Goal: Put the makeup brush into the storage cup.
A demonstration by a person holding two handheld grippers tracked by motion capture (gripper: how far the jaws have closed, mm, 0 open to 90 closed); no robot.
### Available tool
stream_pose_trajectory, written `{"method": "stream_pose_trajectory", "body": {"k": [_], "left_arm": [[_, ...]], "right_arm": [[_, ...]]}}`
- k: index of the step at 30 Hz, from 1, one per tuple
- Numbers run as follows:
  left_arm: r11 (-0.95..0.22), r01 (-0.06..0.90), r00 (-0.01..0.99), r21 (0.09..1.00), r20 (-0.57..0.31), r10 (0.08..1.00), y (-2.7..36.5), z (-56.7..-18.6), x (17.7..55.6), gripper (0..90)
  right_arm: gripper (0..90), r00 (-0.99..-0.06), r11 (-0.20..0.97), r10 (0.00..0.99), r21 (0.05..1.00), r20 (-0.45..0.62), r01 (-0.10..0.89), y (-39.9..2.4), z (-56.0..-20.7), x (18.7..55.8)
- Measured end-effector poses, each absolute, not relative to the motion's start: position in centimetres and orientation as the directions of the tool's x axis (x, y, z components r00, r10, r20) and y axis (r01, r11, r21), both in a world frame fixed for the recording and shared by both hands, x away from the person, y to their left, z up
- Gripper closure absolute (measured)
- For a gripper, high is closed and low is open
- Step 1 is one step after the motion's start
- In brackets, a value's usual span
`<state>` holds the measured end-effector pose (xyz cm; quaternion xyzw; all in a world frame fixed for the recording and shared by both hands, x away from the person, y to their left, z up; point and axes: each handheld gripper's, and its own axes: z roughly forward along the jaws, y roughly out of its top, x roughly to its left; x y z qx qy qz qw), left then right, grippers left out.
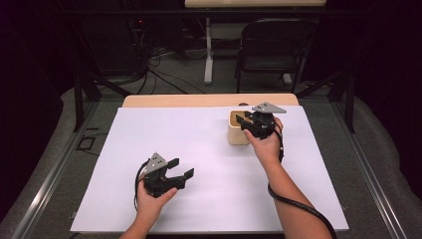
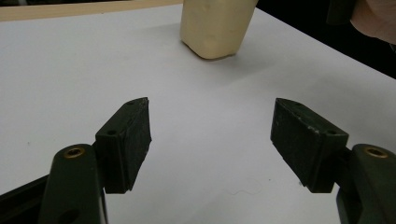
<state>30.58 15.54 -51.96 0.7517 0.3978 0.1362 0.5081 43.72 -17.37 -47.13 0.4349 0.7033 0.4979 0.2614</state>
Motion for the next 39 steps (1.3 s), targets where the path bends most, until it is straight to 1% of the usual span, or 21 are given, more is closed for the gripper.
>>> {"method": "stream_pose_trajectory", "body": {"k": [2,5,8,19,21,24,34,39], "left_arm": [[-0.166,0.459,0.646,0.873,-0.2,0.737,15.5,-52.0,30.6,29.2],[-0.168,0.459,0.648,0.872,-0.199,0.735,15.5,-52.0,30.6,29.1],[-0.167,0.46,0.646,0.872,-0.2,0.736,15.5,-52.0,30.5,29.1],[-0.171,0.46,0.649,0.871,-0.198,0.735,15.4,-52.0,30.6,29.1],[-0.175,0.459,0.65,0.871,-0.195,0.735,15.4,-52.0,30.6,29.1],[-0.178,0.457,0.651,0.871,-0.192,0.734,15.4,-52.1,30.6,29.1],[-0.182,0.458,0.651,0.87,-0.189,0.735,15.4,-52.1,30.6,29.1],[-0.178,0.458,0.65,0.871,-0.192,0.736,15.4,-52.1,30.6,29.1]], "right_arm": [[51.1,-0.488,0.131,0.871,0.93,0.058,0.343,-17.2,-47.1,43.7],[43.6,-0.485,0.138,0.874,0.932,0.045,0.335,-17.2,-47.2,43.7],[40.3,-0.474,0.14,0.88,0.935,0.033,0.326,-17.2,-47.1,43.6],[38.8,-0.476,0.139,0.879,0.933,0.038,0.331,-17.7,-46.8,43.0],[40.5,-0.483,0.144,0.875,0.933,0.035,0.329,-17.7,-46.7,42.8],[40.8,-0.494,0.164,0.869,0.93,0.021,0.329,-17.7,-46.4,42.3],[40.7,-0.517,0.183,0.856,0.938,-0.005,0.294,-17.9,-44.9,40.9],[40.7,-0.528,0.178,0.849,0.94,0.003,0.291,-18.1,-44.6,40.4]]}}
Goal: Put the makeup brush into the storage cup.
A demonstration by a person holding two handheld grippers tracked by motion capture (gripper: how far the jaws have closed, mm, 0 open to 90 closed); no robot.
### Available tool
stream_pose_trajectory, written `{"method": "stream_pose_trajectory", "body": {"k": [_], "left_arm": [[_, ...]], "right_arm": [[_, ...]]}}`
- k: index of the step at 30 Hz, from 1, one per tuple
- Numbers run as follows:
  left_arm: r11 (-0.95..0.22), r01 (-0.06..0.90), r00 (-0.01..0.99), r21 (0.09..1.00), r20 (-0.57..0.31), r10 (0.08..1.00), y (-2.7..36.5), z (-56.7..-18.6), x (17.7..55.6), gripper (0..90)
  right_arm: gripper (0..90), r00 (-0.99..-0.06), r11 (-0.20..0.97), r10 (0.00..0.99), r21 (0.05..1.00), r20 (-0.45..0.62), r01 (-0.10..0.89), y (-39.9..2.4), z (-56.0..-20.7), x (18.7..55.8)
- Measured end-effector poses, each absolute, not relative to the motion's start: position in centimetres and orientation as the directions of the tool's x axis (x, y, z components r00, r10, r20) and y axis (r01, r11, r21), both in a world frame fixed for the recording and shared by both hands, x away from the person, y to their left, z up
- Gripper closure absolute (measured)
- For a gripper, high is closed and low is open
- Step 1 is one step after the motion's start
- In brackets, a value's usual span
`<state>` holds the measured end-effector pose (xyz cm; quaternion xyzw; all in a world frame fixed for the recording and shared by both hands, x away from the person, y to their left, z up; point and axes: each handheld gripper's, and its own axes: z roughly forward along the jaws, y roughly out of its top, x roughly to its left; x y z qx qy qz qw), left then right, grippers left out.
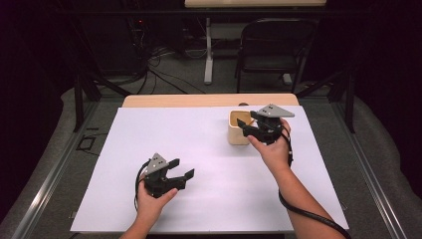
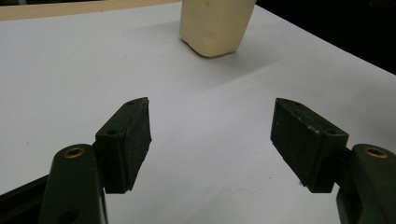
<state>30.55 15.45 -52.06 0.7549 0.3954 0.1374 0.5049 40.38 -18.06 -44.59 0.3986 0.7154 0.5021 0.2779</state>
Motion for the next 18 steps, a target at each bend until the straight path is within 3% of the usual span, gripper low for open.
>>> {"method": "stream_pose_trajectory", "body": {"k": [18], "left_arm": [[-0.177,0.458,0.649,0.871,-0.191,0.737,15.5,-52.0,30.6,29.1]], "right_arm": [[40.6,-0.571,0.191,0.821,0.941,0.002,0.278,-17.9,-44.4,38.3]]}}
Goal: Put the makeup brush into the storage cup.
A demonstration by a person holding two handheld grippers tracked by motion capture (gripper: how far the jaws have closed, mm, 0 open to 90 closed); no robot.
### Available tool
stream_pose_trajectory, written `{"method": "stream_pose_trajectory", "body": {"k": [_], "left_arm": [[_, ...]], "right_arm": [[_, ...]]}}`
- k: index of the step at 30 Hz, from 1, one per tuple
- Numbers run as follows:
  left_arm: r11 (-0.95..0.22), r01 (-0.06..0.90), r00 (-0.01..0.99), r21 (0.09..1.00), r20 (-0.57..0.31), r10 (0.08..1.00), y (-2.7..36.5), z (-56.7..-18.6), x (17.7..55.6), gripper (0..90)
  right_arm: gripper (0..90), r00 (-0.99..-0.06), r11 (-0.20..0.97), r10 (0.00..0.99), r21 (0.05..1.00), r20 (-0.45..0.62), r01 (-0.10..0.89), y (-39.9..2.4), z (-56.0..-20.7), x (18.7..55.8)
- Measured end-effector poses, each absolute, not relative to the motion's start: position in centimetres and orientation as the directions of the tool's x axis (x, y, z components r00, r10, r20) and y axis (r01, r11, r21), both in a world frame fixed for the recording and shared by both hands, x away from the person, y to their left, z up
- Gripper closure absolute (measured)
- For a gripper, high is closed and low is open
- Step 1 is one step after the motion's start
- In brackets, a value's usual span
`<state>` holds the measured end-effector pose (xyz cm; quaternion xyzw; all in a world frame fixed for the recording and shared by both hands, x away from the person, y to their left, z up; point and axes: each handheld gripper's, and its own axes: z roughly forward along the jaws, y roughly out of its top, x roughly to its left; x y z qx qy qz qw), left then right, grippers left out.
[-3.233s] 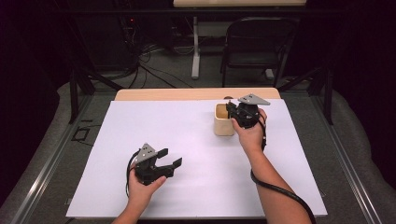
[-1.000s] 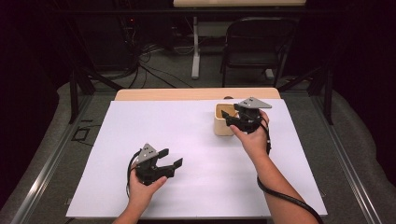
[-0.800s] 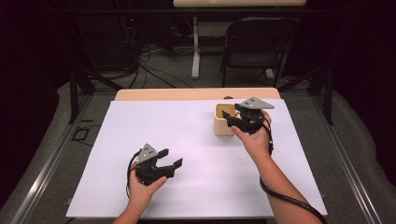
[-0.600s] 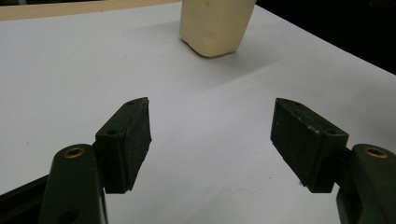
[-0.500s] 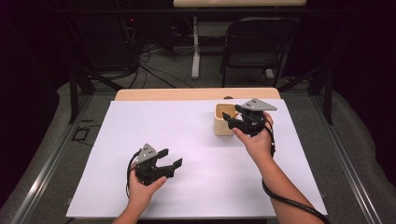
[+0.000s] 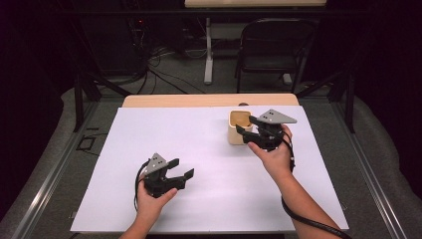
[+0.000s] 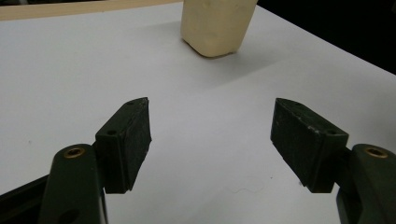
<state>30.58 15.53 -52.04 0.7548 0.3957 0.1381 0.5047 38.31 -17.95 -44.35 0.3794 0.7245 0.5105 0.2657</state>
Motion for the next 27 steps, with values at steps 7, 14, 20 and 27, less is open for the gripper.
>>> {"method": "stream_pose_trajectory", "body": {"k": [7,14,20,27], "left_arm": [[-0.178,0.456,0.648,0.872,-0.189,0.738,15.5,-52.0,30.6,29.1],[-0.178,0.458,0.647,0.871,-0.189,0.738,15.5,-52.1,30.6,29.1],[-0.179,0.457,0.647,0.871,-0.188,0.739,15.5,-52.0,30.5,29.1],[-0.175,0.457,0.645,0.872,-0.189,0.74,15.5,-52.0,30.5,29.1]], "right_arm": [[40.4,-0.578,0.176,0.816,0.942,0.022,0.285,-18.0,-44.8,37.4],[40.4,-0.587,0.173,0.809,0.943,0.029,0.285,-18.2,-45.2,36.3],[40.4,-0.597,0.172,0.802,0.945,0.031,0.28,-18.1,-45.4,35.5],[40.4,-0.612,0.191,0.791,0.945,0.012,0.266,-17.7,-45.8,34.2]]}}
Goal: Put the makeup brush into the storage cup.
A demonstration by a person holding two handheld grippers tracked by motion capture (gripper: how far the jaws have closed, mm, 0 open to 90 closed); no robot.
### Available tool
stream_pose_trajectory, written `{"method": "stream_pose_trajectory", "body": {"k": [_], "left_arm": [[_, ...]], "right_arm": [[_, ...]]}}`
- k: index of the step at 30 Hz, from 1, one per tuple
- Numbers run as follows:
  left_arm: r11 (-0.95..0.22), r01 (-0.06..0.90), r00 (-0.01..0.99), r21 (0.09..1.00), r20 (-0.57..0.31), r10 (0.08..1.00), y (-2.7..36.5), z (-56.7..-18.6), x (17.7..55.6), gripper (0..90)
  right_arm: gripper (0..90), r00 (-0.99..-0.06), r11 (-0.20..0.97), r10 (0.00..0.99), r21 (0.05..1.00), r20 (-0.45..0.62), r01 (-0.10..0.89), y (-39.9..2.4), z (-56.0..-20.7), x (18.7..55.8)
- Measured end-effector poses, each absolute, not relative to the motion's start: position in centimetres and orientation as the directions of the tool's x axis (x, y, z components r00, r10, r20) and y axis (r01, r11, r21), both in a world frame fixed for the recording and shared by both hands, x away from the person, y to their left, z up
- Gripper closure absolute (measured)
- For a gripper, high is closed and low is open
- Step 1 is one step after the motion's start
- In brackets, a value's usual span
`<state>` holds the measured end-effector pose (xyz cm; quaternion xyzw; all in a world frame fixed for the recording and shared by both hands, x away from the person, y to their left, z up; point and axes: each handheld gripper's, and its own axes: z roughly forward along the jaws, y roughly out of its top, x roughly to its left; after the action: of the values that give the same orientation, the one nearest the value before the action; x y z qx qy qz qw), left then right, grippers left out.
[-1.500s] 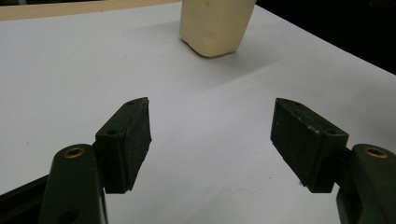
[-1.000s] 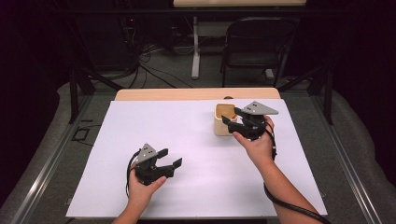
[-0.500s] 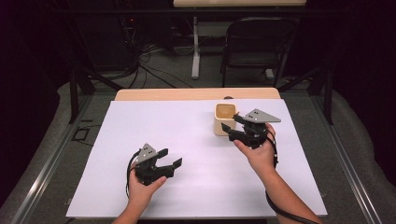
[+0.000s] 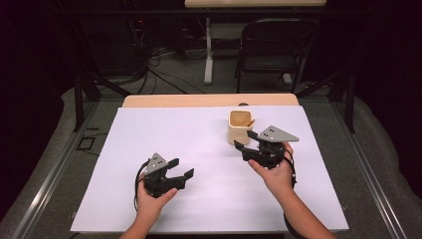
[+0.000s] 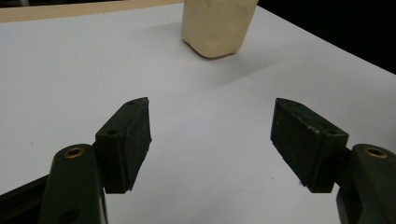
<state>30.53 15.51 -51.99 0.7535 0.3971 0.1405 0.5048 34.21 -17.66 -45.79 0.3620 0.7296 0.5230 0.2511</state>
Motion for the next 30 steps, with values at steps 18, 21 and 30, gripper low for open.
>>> {"method": "stream_pose_trajectory", "body": {"k": [18,21,30], "left_arm": [[-0.177,0.454,0.645,0.873,-0.185,0.741,15.6,-51.9,30.5,29.1],[-0.179,0.453,0.646,0.873,-0.184,0.741,15.6,-51.9,30.5,29.1],[-0.178,0.453,0.646,0.874,-0.183,0.741,15.6,-51.9,30.5,29.1]], "right_arm": [[40.4,-0.646,0.177,0.762,0.943,0.051,0.283,-16.8,-47.7,31.1],[40.4,-0.643,0.18,0.764,0.942,0.048,0.283,-16.8,-48.0,30.7],[40.6,-0.633,0.172,0.771,0.936,0.065,0.306,-17.4,-49.6,29.7]]}}
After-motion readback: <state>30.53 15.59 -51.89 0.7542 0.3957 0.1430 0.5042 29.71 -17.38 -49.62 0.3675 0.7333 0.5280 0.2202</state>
